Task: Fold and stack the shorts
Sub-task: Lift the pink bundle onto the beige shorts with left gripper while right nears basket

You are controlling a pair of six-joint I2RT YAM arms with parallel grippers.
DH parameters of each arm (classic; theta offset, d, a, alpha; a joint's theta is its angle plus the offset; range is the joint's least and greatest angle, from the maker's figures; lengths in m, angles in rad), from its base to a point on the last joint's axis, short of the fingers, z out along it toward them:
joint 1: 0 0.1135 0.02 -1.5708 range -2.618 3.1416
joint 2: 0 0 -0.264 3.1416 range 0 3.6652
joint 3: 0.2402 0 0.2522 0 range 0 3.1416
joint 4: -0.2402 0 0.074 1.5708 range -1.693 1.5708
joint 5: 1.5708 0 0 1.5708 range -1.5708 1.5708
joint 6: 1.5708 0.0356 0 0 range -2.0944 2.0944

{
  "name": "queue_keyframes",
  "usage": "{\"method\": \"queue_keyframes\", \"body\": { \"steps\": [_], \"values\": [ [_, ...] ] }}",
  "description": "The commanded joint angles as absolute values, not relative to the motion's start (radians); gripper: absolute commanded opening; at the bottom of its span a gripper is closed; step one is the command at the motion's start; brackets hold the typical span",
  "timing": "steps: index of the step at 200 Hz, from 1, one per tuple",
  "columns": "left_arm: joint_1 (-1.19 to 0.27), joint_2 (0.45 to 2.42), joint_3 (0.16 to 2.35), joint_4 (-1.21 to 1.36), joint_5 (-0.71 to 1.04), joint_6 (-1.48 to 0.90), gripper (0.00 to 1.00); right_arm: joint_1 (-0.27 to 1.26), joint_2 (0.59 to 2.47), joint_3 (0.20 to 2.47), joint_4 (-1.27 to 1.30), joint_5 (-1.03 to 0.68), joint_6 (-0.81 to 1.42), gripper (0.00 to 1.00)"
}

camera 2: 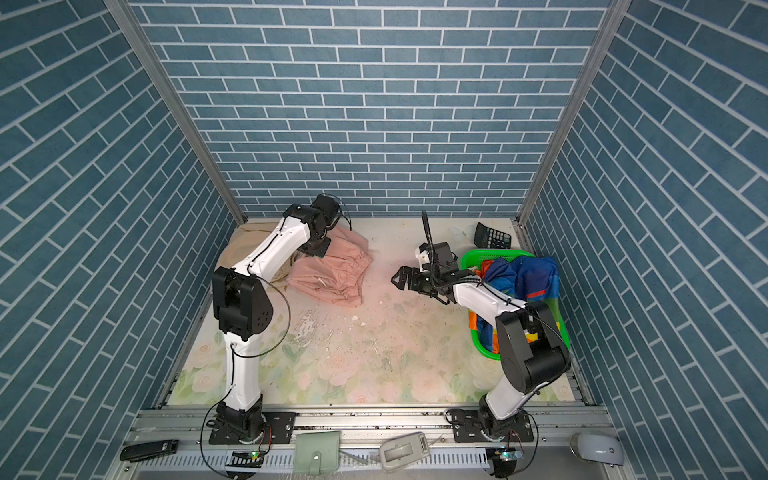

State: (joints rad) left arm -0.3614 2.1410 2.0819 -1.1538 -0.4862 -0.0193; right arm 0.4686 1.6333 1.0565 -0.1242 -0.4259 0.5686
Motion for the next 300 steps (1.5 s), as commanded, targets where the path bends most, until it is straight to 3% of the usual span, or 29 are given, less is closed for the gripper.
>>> {"method": "queue_keyframes", "body": {
  "steps": [1, 62, 145, 300],
  "values": [
    [-0.362, 2.163, 2.141, -1.206, -0.667, 0.065, 0.00, 0.511, 1.672, 1.139, -0.118, -0.417, 0.571, 0.99],
    [-0.362, 2.160, 2.178, -1.137, -0.792, 0.177, 0.00, 0.611, 1.825, 1.347, -0.172, -0.414, 0.535, 0.99],
    [-0.324, 2.163, 2.244, -1.020, -0.902, 0.281, 0.00, 0.639, 1.933, 1.460, -0.178, -0.451, 0.534, 0.99],
    [-0.020, 2.174, 2.431, -1.198, -0.421, 0.110, 0.00, 0.668, 2.014, 1.516, -0.120, -0.485, 0.557, 0.99]
  ]
}}
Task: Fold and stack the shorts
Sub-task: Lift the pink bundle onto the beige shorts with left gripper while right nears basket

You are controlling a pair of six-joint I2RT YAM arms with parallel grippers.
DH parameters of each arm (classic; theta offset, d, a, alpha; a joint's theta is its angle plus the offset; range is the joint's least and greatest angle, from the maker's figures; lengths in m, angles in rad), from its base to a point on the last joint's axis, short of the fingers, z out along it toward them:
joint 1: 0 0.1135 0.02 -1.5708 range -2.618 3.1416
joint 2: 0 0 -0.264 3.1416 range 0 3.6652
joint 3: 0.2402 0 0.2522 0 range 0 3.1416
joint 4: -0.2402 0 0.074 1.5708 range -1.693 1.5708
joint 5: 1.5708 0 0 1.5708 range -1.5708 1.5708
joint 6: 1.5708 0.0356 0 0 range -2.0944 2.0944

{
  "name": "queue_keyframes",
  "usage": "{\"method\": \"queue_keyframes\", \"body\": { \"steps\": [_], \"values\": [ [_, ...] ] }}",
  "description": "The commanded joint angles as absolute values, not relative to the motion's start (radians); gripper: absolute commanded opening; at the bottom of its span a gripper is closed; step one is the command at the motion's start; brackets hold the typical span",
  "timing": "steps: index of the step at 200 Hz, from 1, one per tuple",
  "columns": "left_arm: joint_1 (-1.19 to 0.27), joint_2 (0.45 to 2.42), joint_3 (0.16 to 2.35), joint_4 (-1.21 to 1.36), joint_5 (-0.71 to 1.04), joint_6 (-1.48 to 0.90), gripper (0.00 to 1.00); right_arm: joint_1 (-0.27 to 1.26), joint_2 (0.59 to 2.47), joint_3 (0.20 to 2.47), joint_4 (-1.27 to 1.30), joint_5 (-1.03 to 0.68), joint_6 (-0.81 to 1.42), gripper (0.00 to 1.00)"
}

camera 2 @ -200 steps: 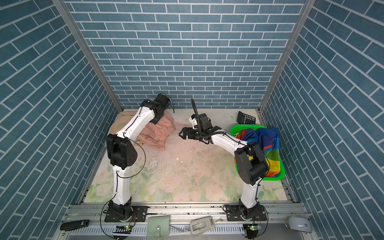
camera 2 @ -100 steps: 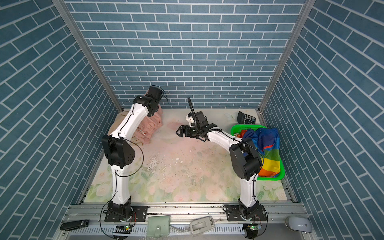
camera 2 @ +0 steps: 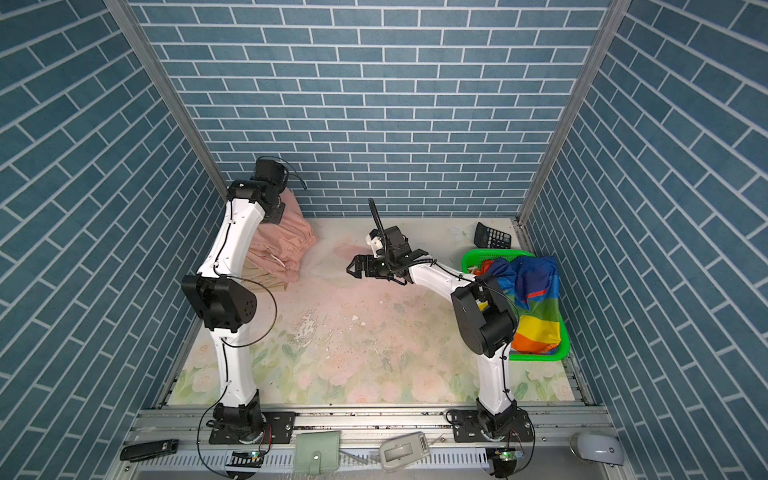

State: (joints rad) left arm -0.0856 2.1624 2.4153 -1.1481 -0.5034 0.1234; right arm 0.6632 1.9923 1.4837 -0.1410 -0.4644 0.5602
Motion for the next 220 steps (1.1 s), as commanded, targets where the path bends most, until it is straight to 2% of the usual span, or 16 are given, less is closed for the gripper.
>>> {"method": "queue_keyframes", "body": {
  "steps": [1, 35, 94, 156, 220],
  "values": [
    [-0.017, 2.175, 2.430, -1.199, -0.416, 0.111, 0.00, 0.668, 2.015, 1.517, -0.120, -0.485, 0.557, 0.99],
    [0.081, 2.184, 2.396, -1.177, -0.302, 0.125, 0.00, 0.668, 2.039, 1.540, -0.130, -0.501, 0.560, 0.99],
    [0.154, 2.243, 2.345, -1.068, -0.327, 0.203, 0.00, 0.667, 2.073, 1.593, -0.189, -0.526, 0.546, 0.99],
    [0.166, 2.368, 2.400, -1.026, -0.519, 0.248, 0.00, 0.667, 2.082, 1.555, -0.210, -0.543, 0.546, 0.99],
    [0.193, 2.416, 2.388, -0.949, -0.536, 0.268, 0.00, 0.667, 2.091, 1.545, -0.234, -0.547, 0.542, 0.99]
  ]
}}
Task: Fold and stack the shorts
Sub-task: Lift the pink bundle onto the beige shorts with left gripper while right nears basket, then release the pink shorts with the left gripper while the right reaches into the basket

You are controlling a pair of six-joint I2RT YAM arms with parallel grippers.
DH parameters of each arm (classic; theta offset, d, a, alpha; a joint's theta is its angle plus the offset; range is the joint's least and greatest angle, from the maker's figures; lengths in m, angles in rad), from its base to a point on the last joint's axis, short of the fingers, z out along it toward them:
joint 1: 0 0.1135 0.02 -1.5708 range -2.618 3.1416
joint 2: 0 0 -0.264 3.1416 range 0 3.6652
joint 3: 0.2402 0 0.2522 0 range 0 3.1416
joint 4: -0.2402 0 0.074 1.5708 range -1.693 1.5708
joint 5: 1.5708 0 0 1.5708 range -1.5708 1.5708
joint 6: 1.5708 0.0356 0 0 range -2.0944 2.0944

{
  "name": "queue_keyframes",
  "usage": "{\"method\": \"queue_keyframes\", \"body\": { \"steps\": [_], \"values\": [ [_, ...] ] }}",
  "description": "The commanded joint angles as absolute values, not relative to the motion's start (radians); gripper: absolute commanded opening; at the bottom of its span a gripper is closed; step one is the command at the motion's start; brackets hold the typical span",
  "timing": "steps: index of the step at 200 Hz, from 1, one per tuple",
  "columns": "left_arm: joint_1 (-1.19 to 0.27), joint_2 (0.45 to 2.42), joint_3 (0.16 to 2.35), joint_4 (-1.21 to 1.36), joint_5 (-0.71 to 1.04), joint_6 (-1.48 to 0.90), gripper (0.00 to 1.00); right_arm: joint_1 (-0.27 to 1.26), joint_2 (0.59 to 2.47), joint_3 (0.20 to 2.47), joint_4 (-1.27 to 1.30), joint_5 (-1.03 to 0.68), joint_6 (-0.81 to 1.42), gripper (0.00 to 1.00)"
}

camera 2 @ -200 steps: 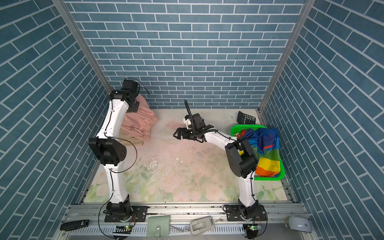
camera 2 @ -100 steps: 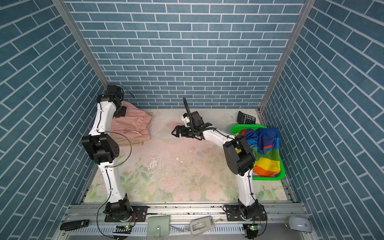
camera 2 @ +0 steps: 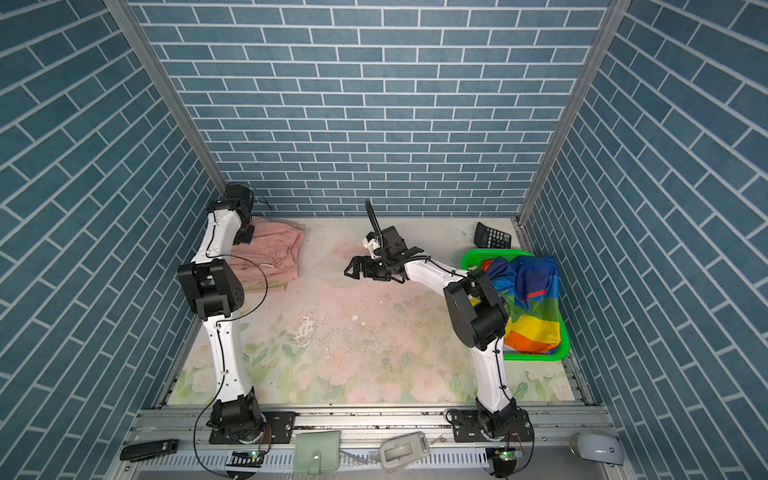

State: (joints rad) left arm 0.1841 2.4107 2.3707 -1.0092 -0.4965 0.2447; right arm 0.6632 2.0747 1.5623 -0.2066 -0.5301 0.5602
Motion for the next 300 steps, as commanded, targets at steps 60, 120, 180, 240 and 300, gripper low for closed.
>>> {"method": "queue_keyframes", "body": {
  "steps": [60, 120, 180, 240, 300],
  "values": [
    [0.199, 2.455, 2.445, -0.985, -0.515, 0.191, 0.48, 0.662, 2.000, 1.481, -0.275, -0.505, 0.506, 0.99],
    [0.165, 2.290, 2.398, -1.061, -0.427, 0.084, 1.00, 0.572, 1.784, 1.423, -0.372, -0.422, 0.454, 0.99],
    [-0.221, 2.059, 2.315, -0.884, -0.550, 0.246, 1.00, 0.372, 1.508, 1.354, -0.531, -0.162, 0.396, 0.99],
    [-0.629, 2.074, 2.277, -0.725, -0.648, 0.341, 1.00, 0.082, 1.419, 1.223, -0.546, -0.026, 0.497, 0.99],
    [-0.794, 2.167, 2.277, -0.720, -0.538, 0.210, 1.00, -0.076, 1.567, 1.156, -0.516, -0.075, 0.566, 0.99]
  ]
}}
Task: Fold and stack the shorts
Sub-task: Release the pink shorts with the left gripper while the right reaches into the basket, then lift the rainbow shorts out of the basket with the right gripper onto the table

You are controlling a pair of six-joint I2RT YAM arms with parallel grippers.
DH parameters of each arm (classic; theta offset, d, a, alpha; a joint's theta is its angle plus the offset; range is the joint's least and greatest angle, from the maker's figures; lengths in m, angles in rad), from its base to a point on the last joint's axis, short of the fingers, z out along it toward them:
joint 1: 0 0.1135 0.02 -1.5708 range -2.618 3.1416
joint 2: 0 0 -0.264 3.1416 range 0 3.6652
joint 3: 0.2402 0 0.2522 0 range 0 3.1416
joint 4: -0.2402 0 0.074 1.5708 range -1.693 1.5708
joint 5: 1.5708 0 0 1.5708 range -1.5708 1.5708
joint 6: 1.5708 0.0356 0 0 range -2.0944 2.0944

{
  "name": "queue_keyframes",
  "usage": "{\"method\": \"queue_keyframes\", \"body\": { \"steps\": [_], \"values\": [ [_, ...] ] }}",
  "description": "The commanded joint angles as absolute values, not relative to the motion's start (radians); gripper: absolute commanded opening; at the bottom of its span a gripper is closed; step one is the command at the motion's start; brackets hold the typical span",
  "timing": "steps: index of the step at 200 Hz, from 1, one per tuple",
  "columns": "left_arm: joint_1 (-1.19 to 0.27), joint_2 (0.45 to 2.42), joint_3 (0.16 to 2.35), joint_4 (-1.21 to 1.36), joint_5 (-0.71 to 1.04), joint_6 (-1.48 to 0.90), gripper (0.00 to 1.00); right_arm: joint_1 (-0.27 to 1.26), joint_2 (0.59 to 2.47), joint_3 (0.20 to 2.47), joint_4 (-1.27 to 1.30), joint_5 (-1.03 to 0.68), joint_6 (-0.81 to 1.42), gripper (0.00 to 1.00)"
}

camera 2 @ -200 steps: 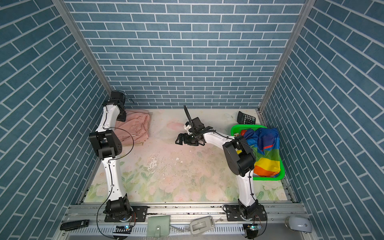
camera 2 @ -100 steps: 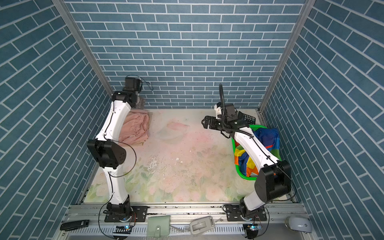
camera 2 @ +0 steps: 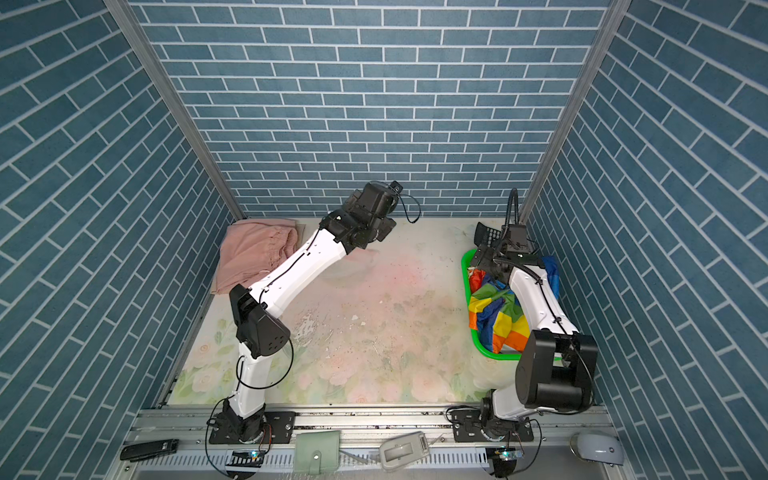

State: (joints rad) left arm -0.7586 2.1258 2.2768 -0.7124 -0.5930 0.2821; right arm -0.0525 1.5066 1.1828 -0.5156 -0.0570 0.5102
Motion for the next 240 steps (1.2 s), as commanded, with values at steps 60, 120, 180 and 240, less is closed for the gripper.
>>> {"method": "queue_keyframes", "body": {
  "steps": [60, 120, 180, 240],
  "values": [
    [-0.819, 2.192, 2.234, -0.754, -0.384, 0.088, 1.00, -0.086, 1.664, 1.121, -0.462, -0.039, 0.566, 0.98],
    [-0.819, 2.197, 2.209, -0.764, -0.316, 0.050, 1.00, -0.112, 1.577, 1.005, -0.405, -0.071, 0.541, 0.38],
    [-0.818, 2.165, 2.197, -0.770, -0.293, 0.021, 1.00, -0.114, 1.430, 1.031, -0.427, -0.069, 0.548, 0.00],
    [-0.809, 2.136, 2.225, -0.778, -0.253, -0.011, 1.00, -0.114, 1.309, 1.209, -0.498, -0.128, 0.568, 0.00]
  ]
}}
